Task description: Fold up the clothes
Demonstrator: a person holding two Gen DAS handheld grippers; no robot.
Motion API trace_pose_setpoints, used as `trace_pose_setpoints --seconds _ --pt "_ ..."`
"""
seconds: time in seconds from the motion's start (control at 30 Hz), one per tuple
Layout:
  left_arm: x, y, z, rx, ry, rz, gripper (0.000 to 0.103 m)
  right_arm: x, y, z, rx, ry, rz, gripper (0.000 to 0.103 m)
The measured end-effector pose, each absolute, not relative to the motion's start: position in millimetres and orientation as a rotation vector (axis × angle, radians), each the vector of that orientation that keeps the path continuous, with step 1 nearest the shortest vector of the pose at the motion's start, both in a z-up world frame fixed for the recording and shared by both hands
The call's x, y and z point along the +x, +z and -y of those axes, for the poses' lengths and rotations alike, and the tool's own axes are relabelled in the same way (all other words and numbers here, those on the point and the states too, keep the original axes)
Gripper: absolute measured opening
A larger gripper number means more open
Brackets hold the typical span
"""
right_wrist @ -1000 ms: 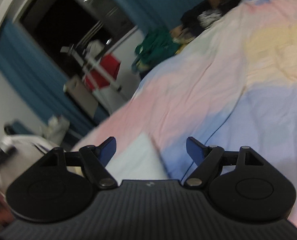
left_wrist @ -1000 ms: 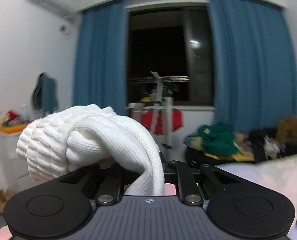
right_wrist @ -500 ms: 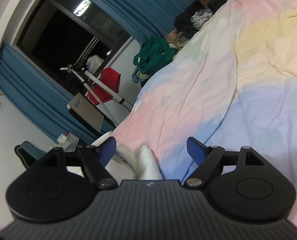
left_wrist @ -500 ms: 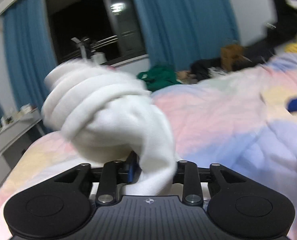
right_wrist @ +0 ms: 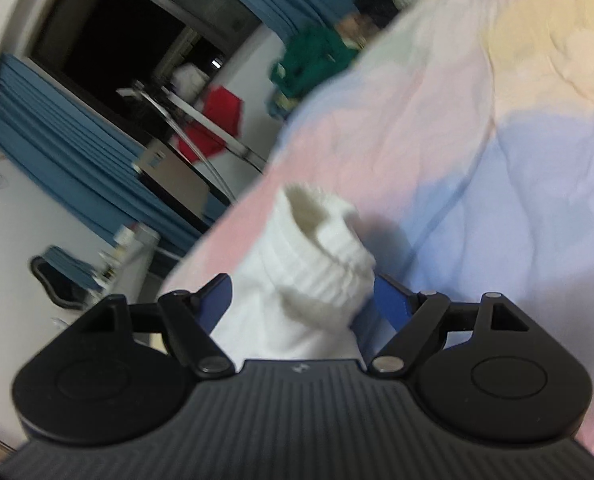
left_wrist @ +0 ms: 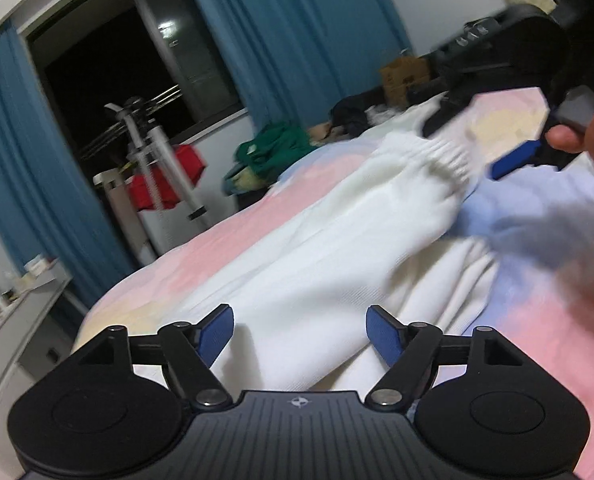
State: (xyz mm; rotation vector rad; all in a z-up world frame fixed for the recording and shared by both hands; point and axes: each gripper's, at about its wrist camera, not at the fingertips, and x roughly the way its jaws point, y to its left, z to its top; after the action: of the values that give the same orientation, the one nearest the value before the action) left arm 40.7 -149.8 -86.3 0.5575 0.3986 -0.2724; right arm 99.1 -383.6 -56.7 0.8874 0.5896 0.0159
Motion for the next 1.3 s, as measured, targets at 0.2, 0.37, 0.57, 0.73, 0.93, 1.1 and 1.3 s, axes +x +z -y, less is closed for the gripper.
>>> trace_pose_setpoints --seconds 0.2,0.37,0.57,0.73,0.93,1.1,1.3 --pt "40.8 -82.1 99.9 0.466 -0.17 -0.431 0.075 110.6 -70.5 374.0 0.935 -0.015 -0.61 0.081" --pt "47.1 -73.0 76.6 0.409 -0.118 -0.452 0.075 120.8 -81.4 365.7 0.974 -0.031 -0.609 0.081" --pt "65.1 -67.0 59.4 0.331 -0.066 -0.473 0.076 132.9 -94.4 355.6 1.021 -0.051 -0.607 0.081" --pt "60.8 -64.0 43.6 0.258 -0.017 -0.472 0.077 136.4 -94.1 351.0 0.999 -0.073 -0.582 0.08" --pt "60.7 -52.6 12.6 0.093 0.058 -0.495 0.077 132.7 -90.6 348.7 0.998 -0.057 -0.549 0.074" --pt "52.1 -52.3 -2.6 0.082 0.112 -0.521 0.077 125.7 -79.5 342.5 0.991 0.024 -0.467 0.073" --pt "41.1 -54.9 0.0 0.194 0.104 -0.485 0.077 120.4 -78.1 341.5 0.993 0.031 -0.477 0.073"
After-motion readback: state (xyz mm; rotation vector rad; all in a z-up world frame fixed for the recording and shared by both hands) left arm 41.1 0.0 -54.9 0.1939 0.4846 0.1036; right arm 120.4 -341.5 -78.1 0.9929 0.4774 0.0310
